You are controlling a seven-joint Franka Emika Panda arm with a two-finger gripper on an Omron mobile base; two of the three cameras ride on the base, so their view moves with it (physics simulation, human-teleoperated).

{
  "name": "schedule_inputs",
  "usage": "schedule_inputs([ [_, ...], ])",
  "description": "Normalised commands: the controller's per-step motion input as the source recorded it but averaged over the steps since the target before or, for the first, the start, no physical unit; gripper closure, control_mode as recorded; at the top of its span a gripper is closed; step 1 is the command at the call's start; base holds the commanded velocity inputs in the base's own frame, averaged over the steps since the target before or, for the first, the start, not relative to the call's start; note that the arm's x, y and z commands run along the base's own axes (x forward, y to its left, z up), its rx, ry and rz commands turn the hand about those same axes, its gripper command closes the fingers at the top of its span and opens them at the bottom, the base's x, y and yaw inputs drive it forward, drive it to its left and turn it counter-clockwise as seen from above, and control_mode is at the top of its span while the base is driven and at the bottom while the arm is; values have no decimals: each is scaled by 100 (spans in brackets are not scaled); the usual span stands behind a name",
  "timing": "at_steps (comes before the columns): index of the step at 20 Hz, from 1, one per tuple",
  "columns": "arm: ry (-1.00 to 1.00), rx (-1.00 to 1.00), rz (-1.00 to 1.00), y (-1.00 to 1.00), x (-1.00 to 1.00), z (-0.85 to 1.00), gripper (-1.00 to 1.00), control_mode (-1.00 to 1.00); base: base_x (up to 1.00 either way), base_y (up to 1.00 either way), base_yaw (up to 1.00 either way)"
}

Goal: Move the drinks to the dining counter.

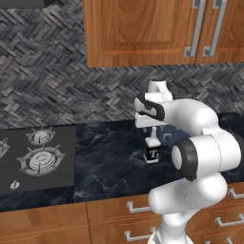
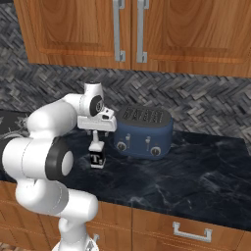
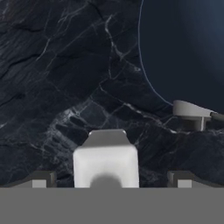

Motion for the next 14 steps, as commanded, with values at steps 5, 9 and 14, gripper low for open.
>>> schedule_inputs([
  [5,-1,0,0,0,-2,0,-100,-100,0,0,0],
  [9,-1,0,0,0,-4,0,-100,-100,0,0,0],
  [14,0,0,0,0,-2,0,-100,-100,0,0,0],
])
